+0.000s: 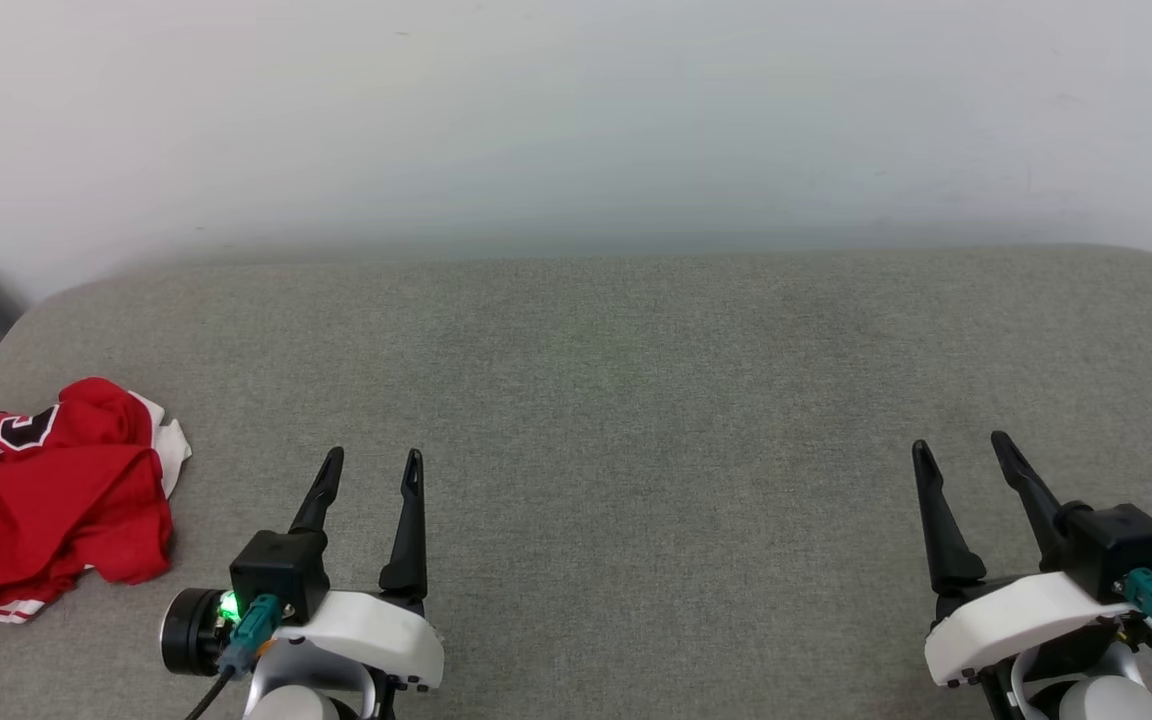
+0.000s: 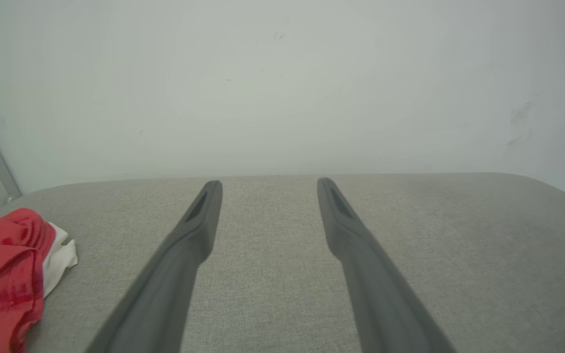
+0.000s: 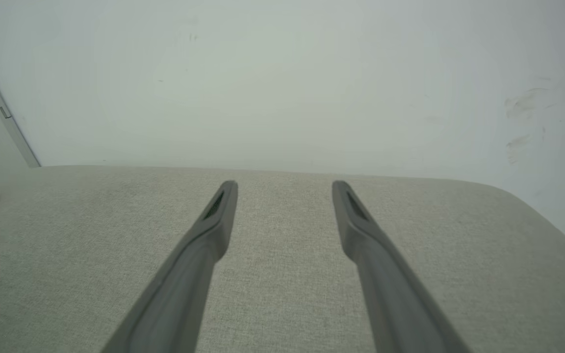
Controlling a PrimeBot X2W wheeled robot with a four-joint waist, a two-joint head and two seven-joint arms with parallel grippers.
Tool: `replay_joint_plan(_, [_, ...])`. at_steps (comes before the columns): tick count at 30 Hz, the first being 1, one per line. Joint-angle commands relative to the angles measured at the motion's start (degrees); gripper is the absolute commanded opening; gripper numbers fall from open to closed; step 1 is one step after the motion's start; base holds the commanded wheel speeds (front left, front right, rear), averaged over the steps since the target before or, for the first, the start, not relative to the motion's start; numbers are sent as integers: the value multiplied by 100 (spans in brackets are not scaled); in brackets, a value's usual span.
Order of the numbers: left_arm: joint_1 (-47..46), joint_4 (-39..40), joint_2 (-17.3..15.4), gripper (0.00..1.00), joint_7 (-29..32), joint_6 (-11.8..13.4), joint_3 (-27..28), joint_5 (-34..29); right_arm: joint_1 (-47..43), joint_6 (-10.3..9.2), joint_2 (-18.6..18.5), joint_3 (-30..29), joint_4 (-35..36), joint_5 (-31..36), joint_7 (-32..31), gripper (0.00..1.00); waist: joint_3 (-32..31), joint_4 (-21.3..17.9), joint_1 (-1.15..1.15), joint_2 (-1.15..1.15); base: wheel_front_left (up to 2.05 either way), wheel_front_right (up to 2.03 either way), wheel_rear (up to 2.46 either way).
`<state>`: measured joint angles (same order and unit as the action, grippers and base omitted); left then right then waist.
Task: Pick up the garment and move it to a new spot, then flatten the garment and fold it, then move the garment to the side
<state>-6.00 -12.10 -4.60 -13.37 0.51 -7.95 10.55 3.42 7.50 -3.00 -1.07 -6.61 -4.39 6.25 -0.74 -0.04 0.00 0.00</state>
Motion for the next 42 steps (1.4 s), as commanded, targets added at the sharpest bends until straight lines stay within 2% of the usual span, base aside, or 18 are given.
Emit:
replay_joint_plan(1, [-59, 14, 17, 100, -57, 23, -8, -121, -32, -2, 17, -18, 52, 54, 54, 100, -1, 0, 0, 0, 0, 0, 0])
replay_joint_plan(15, [-67, -59, 77, 100, -198, 64, 20, -548, 47, -2, 18, -94, 25, 201, 148, 100, -1, 0, 0, 0, 0, 0, 0])
replay_joint_plan(22, [-99, -131, 107, 100, -186, 85, 108, -398, 3, -2, 18, -80, -11, 110, 120, 100, -14, 134, 0, 0, 0, 0, 0])
replay_joint_plan(27, [-129, -238, 117, 100, -186, 100, 121, -428, -39, -2, 18, -7, 31, 115, 101, 100, 2, 454, 0, 0, 0, 0, 0])
replay_joint_plan(38, [-263, -319, 11, 100, -186, 134, 352, -387, 108, -2, 18, 240, 69, 64, 103, 100, 121, 1617, 0, 0, 0, 0, 0])
replay_joint_plan(42, [-258, -288, -11, 100, -186, 139, 455, -330, 133, -2, 18, 330, 63, 97, 111, 100, 145, 1919, 0, 0, 0, 0, 0])
